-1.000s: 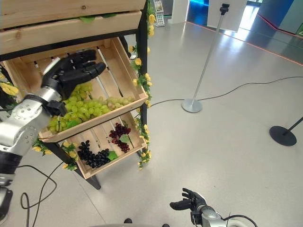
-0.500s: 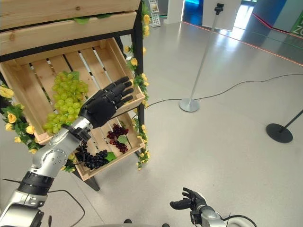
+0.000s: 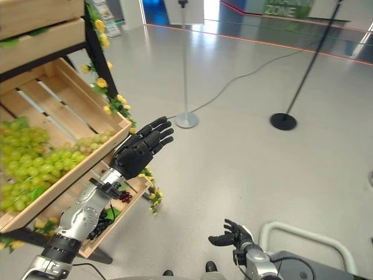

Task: Pick up the fruits from the basket on one side to the basket on the other side

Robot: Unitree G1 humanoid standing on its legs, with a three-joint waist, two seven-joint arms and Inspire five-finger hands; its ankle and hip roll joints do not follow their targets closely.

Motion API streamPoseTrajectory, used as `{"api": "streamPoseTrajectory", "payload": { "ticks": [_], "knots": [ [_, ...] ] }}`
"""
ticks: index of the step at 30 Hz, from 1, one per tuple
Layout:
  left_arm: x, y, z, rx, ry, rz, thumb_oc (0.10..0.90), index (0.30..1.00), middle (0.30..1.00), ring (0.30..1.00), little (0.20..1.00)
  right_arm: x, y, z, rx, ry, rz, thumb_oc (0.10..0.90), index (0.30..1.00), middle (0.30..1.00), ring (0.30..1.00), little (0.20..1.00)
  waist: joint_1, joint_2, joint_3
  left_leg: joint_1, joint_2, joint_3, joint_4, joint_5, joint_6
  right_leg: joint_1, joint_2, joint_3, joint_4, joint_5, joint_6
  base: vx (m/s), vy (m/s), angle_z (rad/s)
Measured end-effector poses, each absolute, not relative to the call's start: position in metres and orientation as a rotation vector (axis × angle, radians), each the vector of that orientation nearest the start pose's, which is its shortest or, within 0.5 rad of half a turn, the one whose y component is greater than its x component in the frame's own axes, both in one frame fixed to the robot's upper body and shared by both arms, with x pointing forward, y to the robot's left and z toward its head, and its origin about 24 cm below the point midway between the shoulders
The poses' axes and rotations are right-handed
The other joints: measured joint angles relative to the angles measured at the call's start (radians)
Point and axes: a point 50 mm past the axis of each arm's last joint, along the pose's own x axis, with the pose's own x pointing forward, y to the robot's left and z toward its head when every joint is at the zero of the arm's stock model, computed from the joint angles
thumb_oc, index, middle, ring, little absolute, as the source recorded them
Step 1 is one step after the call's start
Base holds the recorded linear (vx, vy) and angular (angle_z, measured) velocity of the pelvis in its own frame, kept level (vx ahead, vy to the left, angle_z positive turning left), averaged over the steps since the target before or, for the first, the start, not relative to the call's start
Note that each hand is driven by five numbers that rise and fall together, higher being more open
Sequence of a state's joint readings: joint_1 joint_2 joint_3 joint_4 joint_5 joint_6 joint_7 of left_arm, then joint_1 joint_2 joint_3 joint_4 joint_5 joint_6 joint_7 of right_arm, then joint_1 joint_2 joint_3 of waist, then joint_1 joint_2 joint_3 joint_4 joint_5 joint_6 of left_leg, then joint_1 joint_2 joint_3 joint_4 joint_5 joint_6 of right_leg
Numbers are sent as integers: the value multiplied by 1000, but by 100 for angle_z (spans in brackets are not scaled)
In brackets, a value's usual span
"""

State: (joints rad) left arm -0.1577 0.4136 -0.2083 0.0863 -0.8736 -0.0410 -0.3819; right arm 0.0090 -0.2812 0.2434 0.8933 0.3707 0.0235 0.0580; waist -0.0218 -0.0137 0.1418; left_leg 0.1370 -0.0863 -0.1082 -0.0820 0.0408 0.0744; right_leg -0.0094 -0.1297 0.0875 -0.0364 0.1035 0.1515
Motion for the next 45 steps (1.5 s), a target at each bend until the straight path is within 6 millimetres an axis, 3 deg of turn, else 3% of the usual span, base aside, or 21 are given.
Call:
{"api": "streamPoseTrajectory", "payload": {
  "ticks": [1,2,3,5,7,10,13,17,21,24,31,45],
  "knots": [
    [272,163,70,-441,-73,-541,800,900,900,900,900,149,-209,-135,10,952,-12,800,900,900,900,900,8,8,2,-15,-1,35,24,-15,9,-19,21,-28,-5,43,-16,-88,58,-148],
    [270,169,67,-426,-79,-508,800,900,900,900,900,154,-202,-134,26,949,11,800,900,900,900,900,25,25,11,-40,34,89,36,-29,13,-58,42,-91,-5,96,-19,-86,4,-139],
    [271,168,60,-423,-57,-491,800,900,900,900,900,150,-201,-136,34,965,11,800,900,900,900,900,6,36,14,-32,42,106,30,-27,18,-69,45,-158,89,23,-64,-79,-52,-113],
    [263,170,44,-444,-25,-450,800,900,900,900,900,144,-202,-139,39,992,7,800,900,900,900,900,22,65,13,-13,76,155,11,-28,14,-61,62,-223,197,-64,-97,-37,-116,-69],
    [259,174,38,-444,-22,-410,800,900,900,900,900,146,-200,-140,98,1000,-10,800,900,900,900,900,73,47,10,-26,76,207,9,-25,3,-42,41,-261,157,-95,-94,-34,-104,-85],
    [258,180,20,-406,27,-332,800,900,900,900,900,144,-196,-146,202,1033,-68,800,900,900,900,900,71,15,5,-34,54,195,5,-15,-12,72,29,-227,-54,-62,-51,-16,-52,0],
    [239,182,-26,-382,191,-210,800,900,900,900,900,142,-196,-148,285,1040,-129,800,900,900,900,900,63,40,-5,-18,80,185,-6,-8,-37,88,59,-226,-58,-60,-63,0,0,0],
    [188,171,-96,-223,534,-178,800,900,900,900,900,130,-208,-153,361,1070,-298,800,900,900,900,900,46,52,-26,-6,101,197,-6,-16,-53,90,81,-207,-58,-64,-80,14,11,-14],
    [142,168,-141,-153,832,-142,800,900,900,900,900,108,-215,-161,299,1165,-350,800,900,900,900,900,21,37,-41,-5,104,202,-6,-17,-55,88,85,-199,-58,-62,-86,43,7,-7],
    [108,175,-160,-117,1033,-79,800,900,900,900,900,97,-216,-164,221,1212,-318,800,900,900,900,900,3,31,-52,-1,104,210,-6,-20,-54,89,86,-190,-58,-62,-87,48,-19,-7],
    [96,185,-165,-23,1109,-40,800,900,900,900,900,90,-209,-167,145,1246,-249,800,900,900,900,900,10,45,-114,3,102,221,-7,-24,-50,89,85,-179,-58,-61,-90,11,-8,-5],
    [97,183,-165,34,1104,-67,800,900,900,900,900,88,-207,-168,150,1238,-248,800,900,900,900,900,8,39,-126,0,102,223,-7,-24,-51,82,85,-177,-58,-57,-88,-2,0,0]
  ]
}}
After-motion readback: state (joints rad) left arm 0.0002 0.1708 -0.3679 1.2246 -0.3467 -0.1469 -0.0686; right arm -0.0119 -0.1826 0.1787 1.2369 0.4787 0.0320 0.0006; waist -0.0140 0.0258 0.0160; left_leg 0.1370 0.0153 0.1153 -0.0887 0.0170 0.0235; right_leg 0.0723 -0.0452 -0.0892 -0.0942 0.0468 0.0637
